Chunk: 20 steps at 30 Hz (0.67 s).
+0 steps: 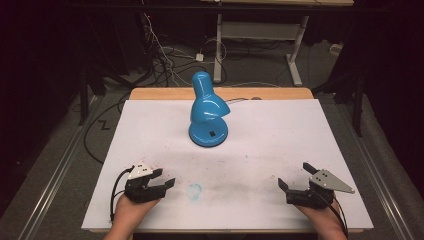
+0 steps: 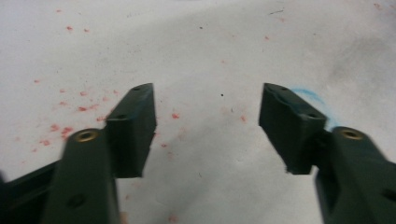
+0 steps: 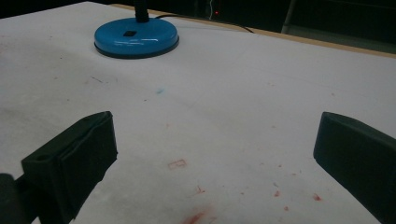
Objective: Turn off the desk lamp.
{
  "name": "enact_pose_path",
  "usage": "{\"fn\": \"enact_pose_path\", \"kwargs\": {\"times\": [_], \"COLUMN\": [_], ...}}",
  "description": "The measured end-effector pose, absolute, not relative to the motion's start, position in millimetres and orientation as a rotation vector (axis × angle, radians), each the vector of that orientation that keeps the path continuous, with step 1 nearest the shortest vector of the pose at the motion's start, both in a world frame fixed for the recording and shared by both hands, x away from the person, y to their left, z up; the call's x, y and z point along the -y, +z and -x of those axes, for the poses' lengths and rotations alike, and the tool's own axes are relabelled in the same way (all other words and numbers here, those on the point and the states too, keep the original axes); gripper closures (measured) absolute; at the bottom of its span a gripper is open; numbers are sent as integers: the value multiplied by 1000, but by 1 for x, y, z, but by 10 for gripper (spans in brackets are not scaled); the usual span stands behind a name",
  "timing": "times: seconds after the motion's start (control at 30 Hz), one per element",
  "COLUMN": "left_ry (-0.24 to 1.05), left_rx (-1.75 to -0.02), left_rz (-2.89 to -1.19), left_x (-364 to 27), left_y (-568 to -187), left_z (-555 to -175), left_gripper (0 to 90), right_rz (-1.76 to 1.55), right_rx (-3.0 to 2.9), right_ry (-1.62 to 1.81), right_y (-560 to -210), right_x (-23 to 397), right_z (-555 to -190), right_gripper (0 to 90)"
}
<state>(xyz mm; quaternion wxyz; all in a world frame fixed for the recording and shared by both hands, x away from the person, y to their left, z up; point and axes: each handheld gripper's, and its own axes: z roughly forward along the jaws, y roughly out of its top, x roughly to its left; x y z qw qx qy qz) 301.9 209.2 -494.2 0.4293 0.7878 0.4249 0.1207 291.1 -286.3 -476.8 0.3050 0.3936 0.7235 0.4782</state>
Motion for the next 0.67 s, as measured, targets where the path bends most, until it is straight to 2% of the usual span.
{"fn": "enact_pose_path", "kwargs": {"times": [0.1, 0.17, 0.23, 0.37, 0.67], "left_ry": [308, 306, 295, 363, 359], "left_rx": [-1092, -1071, -1034, -959, -1025], "left_rz": [-1969, -1964, -1960, -1945, -1945], "left_x": [-207, -207, -206, -202, -206], "left_y": [-496, -496, -495, -488, -490], "left_z": [-303, -303, -303, -298, -303], "left_gripper": [136, 101, 8, 0, 0], "right_rz": [-1044, -1050, -1043, -1045, -1057], "right_rx": [-1916, -1916, -1914, -1911, -1918], "right_ry": [1267, 1268, 1267, 1269, 1271], "right_y": [-477, -477, -476, -476, -477], "right_x": [287, 287, 287, 288, 287], "right_z": [-291, -291, -290, -289, -291], "right_gripper": [3, 3, 4, 4, 3]}}
